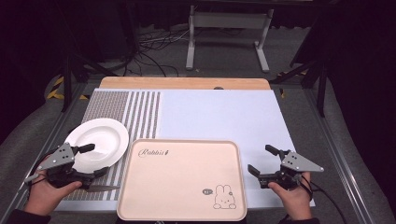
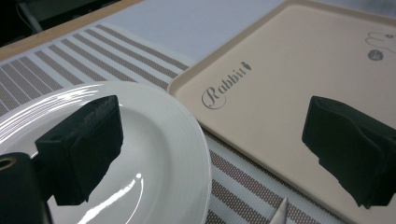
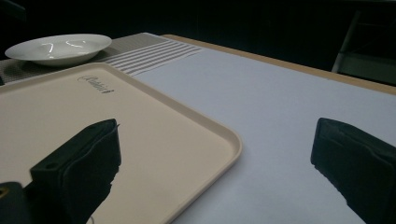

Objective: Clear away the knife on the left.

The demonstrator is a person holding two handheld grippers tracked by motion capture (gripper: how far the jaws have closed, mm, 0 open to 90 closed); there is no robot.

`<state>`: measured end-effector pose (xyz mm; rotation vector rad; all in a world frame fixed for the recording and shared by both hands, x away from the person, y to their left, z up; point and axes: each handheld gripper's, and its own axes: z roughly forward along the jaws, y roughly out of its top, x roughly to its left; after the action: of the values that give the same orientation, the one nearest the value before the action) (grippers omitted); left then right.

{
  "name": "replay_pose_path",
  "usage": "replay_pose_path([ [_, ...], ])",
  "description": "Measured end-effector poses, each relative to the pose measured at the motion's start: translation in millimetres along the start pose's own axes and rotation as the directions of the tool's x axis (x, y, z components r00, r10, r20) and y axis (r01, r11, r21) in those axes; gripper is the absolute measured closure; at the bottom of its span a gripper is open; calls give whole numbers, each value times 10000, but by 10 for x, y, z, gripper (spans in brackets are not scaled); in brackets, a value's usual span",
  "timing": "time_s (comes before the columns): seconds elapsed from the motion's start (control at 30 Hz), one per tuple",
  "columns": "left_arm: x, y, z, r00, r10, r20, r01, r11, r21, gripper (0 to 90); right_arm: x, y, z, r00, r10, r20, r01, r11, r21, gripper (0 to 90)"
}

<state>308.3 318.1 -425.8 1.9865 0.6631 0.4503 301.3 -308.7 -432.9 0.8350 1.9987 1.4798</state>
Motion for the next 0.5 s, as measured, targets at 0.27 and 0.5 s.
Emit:
replay_pose_path([
  [0.27, 0, 51, -6, 9980, 618, 142, -630, 9909, 1193, 51, 17, -7, 19, 9996, -171, -244, 174, 9998, 99, 22],
  [0.5, -8, 128, 1, 9922, 1180, 411, -1241, 9678, 2190, 54, 17, -13, 29, 9993, -192, -324, 198, 9997, 169, 22],
])
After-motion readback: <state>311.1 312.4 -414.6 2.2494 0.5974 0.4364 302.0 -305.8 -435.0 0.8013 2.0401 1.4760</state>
